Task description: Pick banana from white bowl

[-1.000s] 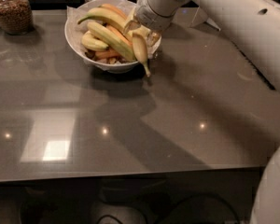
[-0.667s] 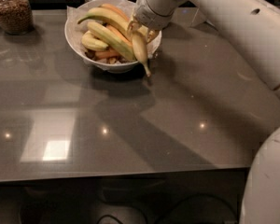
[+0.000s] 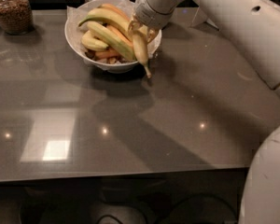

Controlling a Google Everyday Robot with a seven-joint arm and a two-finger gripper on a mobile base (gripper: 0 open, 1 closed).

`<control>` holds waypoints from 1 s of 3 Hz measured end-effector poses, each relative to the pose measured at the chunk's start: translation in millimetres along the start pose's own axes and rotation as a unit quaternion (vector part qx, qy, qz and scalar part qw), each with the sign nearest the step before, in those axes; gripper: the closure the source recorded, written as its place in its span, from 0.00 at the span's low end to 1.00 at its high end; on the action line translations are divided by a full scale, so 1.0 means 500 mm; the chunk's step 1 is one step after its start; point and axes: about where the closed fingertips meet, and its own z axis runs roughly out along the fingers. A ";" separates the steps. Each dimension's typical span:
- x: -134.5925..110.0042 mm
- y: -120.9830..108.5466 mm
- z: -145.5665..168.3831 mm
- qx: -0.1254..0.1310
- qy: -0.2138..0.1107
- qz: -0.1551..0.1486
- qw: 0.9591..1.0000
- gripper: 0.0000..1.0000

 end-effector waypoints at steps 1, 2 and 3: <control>0.005 -0.001 -0.043 -0.002 0.000 0.006 1.000 1.00; 0.010 0.005 -0.102 -0.003 0.002 0.021 1.000 1.00; -0.004 -0.002 -0.179 0.031 0.008 0.047 0.998 1.00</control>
Offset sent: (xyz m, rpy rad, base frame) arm -0.0372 -0.0448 0.0772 0.0314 0.0197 -0.0761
